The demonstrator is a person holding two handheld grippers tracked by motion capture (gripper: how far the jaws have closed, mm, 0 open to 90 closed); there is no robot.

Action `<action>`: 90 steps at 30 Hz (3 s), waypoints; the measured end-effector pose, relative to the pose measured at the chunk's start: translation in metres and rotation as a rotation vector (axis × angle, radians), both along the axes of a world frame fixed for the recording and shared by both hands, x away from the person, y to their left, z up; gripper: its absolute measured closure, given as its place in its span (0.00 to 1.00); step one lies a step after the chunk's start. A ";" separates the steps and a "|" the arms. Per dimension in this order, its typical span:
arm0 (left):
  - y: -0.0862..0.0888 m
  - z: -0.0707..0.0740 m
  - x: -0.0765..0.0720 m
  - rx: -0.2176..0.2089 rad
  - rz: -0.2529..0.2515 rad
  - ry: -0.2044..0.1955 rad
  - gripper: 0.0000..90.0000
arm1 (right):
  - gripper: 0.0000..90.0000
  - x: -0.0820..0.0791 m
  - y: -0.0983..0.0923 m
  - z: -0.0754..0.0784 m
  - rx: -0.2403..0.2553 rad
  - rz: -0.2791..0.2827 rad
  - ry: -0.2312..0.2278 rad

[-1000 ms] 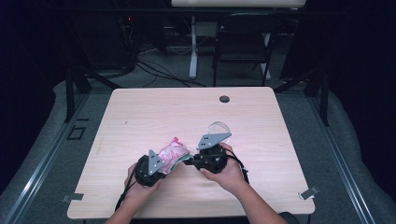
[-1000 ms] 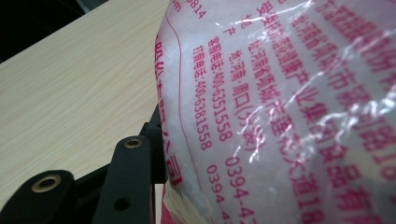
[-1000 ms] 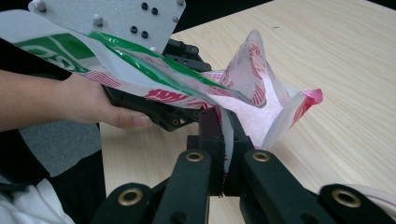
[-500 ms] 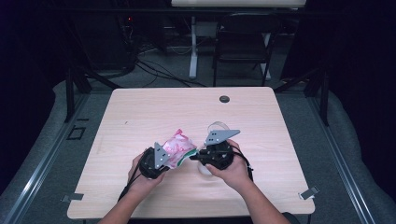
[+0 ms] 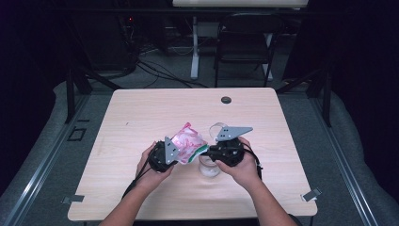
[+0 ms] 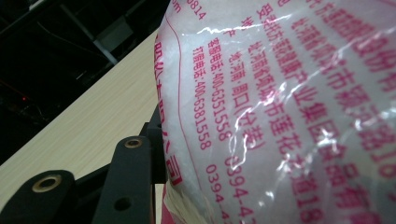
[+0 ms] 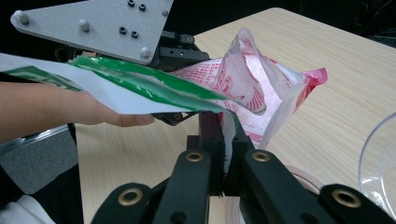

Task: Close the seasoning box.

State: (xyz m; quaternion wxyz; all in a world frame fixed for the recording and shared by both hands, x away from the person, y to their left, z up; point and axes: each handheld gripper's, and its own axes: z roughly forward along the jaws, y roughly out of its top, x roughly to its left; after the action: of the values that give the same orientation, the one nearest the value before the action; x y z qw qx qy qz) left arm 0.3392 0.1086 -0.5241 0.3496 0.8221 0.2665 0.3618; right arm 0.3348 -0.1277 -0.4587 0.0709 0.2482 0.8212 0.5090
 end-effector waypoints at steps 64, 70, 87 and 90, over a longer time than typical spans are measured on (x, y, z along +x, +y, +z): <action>0.002 0.014 0.005 0.156 0.054 -0.094 0.65 | 0.69 -0.006 -0.017 0.011 -0.038 -0.051 -0.050; 0.004 0.015 0.005 0.169 0.058 -0.100 0.65 | 0.68 -0.010 -0.019 0.014 -0.042 -0.049 -0.066; 0.003 0.013 0.009 0.198 0.063 -0.084 0.65 | 0.63 -0.017 -0.016 0.019 -0.091 -0.025 -0.197; 0.002 0.012 0.009 0.200 0.061 -0.085 0.65 | 0.64 -0.019 -0.015 0.021 -0.099 -0.017 -0.213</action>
State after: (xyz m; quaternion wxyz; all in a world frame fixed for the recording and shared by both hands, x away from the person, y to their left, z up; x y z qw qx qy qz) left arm 0.3482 0.1109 -0.5120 0.2656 0.8284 0.2387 0.4315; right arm 0.3161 -0.1423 -0.4380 0.1742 0.1957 0.8309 0.4909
